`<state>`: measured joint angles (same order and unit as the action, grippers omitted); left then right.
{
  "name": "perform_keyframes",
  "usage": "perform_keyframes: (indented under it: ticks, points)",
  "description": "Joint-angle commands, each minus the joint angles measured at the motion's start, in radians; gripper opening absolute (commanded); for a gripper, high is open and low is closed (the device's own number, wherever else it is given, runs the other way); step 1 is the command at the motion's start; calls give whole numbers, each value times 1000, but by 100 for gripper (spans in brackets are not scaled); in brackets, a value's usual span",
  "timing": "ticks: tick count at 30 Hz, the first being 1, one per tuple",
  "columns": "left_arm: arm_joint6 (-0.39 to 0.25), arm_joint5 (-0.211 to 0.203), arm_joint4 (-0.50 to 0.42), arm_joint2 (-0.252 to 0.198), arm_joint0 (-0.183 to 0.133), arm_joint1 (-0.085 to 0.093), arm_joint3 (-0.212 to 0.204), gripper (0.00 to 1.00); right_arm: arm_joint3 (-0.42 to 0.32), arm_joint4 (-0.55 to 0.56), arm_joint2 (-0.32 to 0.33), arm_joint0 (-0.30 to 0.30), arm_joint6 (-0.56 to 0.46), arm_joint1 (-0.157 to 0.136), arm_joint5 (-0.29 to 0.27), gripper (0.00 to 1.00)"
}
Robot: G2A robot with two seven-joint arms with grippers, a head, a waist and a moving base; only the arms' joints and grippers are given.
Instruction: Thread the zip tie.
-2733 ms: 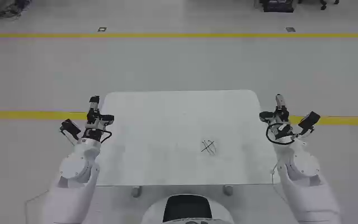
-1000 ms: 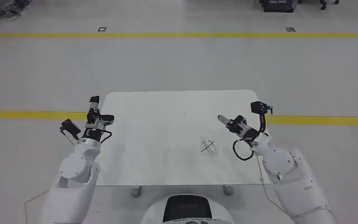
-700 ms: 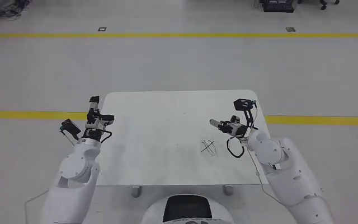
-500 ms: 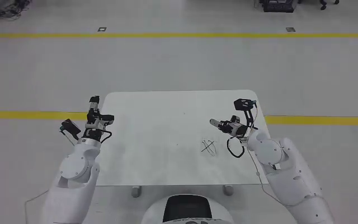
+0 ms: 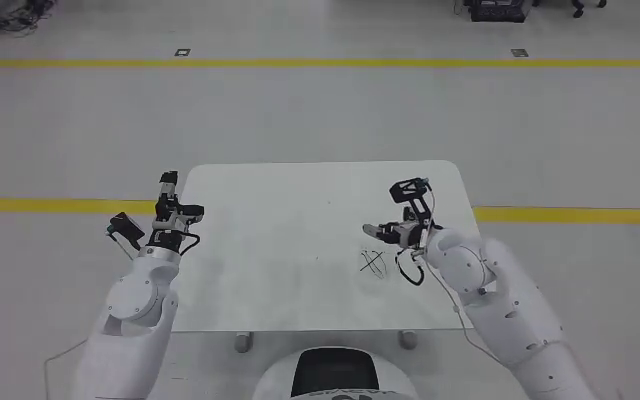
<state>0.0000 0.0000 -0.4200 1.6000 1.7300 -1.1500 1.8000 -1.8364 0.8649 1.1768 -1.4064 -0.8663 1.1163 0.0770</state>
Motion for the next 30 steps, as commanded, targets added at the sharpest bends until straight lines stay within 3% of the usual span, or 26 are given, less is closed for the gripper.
perform_keyframes:
  ticks: [1,5,16,19,25,30]
  points:
    - [0,0,0,0,0,0,0,100,37,62,-50,44,-46,5,16,100]
    - [0,0,0,0,0,0,0,100,99,62,-108,94,-72,19,28,100]
    - [0,0,0,0,0,0,0,100,99,62,-108,94,-72,19,28,100]
    - [0,0,0,0,0,0,0,100,102,118,-142,104,-74,20,-4,100]
    - [0,0,0,0,0,0,0,100,170,155,-240,230,-229,44,-27,100]
    - [0,0,0,0,0,0,0,100,274,180,-352,342,-339,78,-29,100]
